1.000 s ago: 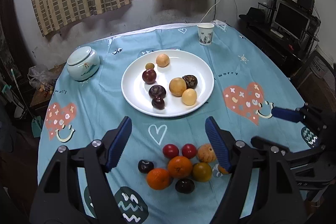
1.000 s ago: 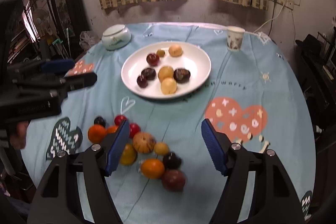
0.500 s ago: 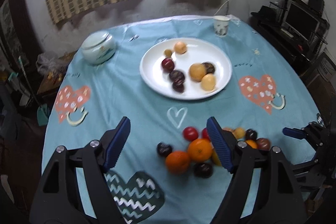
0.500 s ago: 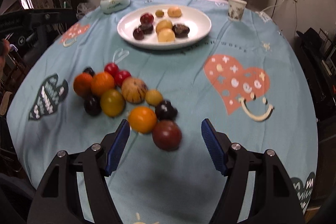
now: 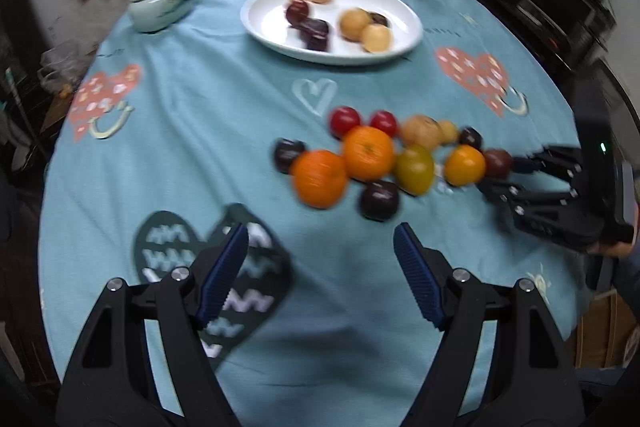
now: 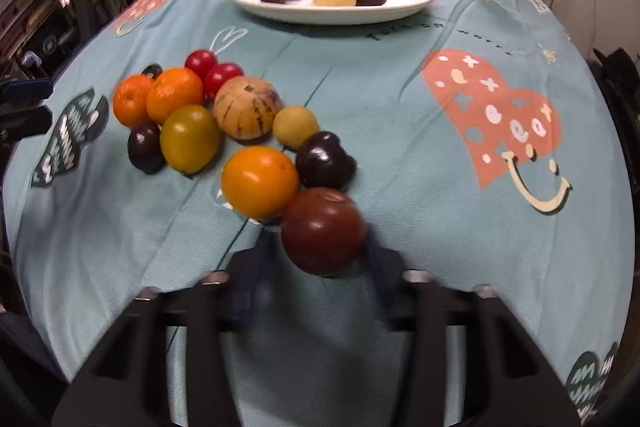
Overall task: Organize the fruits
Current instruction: 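Grasp a dark red tomato with the right gripper while the left grasps a dark plum, then carry both fruits to the white plate and open both grippers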
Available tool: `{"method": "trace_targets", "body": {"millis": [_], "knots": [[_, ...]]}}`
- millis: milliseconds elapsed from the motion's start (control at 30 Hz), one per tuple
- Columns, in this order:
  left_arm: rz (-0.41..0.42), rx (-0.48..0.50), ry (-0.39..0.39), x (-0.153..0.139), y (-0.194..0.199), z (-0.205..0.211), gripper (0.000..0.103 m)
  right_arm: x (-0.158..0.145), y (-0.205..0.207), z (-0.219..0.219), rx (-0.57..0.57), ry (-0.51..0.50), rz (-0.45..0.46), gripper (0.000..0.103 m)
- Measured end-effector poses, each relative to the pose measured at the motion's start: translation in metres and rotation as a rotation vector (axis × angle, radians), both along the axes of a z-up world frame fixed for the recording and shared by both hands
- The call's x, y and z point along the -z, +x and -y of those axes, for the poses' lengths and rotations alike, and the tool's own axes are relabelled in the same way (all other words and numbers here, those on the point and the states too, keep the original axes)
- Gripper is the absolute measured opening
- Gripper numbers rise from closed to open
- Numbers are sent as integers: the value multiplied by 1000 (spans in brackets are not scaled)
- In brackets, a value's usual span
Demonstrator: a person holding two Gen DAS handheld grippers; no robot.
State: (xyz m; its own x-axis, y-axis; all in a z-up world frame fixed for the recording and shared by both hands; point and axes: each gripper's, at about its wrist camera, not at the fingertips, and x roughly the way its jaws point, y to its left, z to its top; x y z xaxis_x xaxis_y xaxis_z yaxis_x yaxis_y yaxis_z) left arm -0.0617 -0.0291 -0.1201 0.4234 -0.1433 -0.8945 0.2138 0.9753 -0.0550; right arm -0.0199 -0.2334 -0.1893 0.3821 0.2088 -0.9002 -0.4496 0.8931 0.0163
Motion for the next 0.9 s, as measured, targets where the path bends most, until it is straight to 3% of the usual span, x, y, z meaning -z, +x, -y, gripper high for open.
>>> {"method": "trace_targets", "body": {"millis": [133,200,433,467,533,633,767,900], "knots": [[-36,27,-5,17,8,32,77,-7,-4,5,-23,37,-24,36],[-52,14,-3,26,17,39,75,-12,-6,14,-6,83,-41,36],[-63,-17,32,46,44,49,65,-25,-20,25,3,104,-30,36],[-60,-8,39,47,45,50,61,-25,-21,26,1,109,-31,36],[-72,27,15,47,46,53,38,-26,-23,26,0,115,-32,36],[-84,37,6,48,45,50,33,-27,-23,26,4,125,-34,36],[-72,36,-17,34,36,42,33,-32,-23,24,5,139,-22,36],[9,37,-37,-3,31,34,33,-50,-22,19,-3,169,18,36]]}}
